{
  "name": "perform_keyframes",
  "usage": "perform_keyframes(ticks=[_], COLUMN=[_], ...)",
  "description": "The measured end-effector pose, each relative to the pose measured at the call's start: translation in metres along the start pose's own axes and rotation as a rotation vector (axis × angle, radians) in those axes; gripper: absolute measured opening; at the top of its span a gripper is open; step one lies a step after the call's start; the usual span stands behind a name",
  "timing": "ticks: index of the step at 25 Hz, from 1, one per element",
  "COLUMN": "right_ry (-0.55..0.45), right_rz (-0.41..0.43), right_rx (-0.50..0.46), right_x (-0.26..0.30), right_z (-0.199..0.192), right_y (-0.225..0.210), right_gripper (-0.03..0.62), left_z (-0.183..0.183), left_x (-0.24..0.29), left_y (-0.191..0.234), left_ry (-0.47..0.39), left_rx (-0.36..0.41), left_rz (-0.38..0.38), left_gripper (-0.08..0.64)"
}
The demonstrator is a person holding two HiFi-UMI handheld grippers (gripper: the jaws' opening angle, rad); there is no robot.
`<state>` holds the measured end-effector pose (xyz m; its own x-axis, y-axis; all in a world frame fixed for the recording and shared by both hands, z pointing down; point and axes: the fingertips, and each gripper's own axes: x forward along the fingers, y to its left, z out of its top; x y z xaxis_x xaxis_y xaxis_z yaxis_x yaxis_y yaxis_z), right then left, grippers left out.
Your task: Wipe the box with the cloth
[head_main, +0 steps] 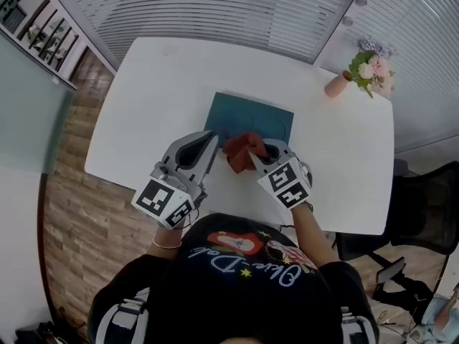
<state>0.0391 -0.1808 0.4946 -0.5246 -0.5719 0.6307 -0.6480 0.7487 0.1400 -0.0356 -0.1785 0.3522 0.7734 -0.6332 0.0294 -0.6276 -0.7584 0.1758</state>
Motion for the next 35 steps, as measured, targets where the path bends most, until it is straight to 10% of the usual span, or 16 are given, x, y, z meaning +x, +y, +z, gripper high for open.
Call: perform_keyframes(ticks=[22, 35], right_ry=[0.022, -0.332], right_rz=[-0.239, -0.517], right_rx=[0.169, 0.271], right_x=[-0.082, -0.174], right_z=[-0.059, -0.004], right_y=[-0.056, -0.103], right_gripper=[0.043, 0.043], left_z=[-0.001, 0.002], left_x=[0.028, 0.033], left_y=[-0.017, -0.018], left_ry=[0.024, 0.028], left_rx=[0.019, 0.035], left_rz=[-0.075, -0.082], left_gripper=[0.005, 0.005])
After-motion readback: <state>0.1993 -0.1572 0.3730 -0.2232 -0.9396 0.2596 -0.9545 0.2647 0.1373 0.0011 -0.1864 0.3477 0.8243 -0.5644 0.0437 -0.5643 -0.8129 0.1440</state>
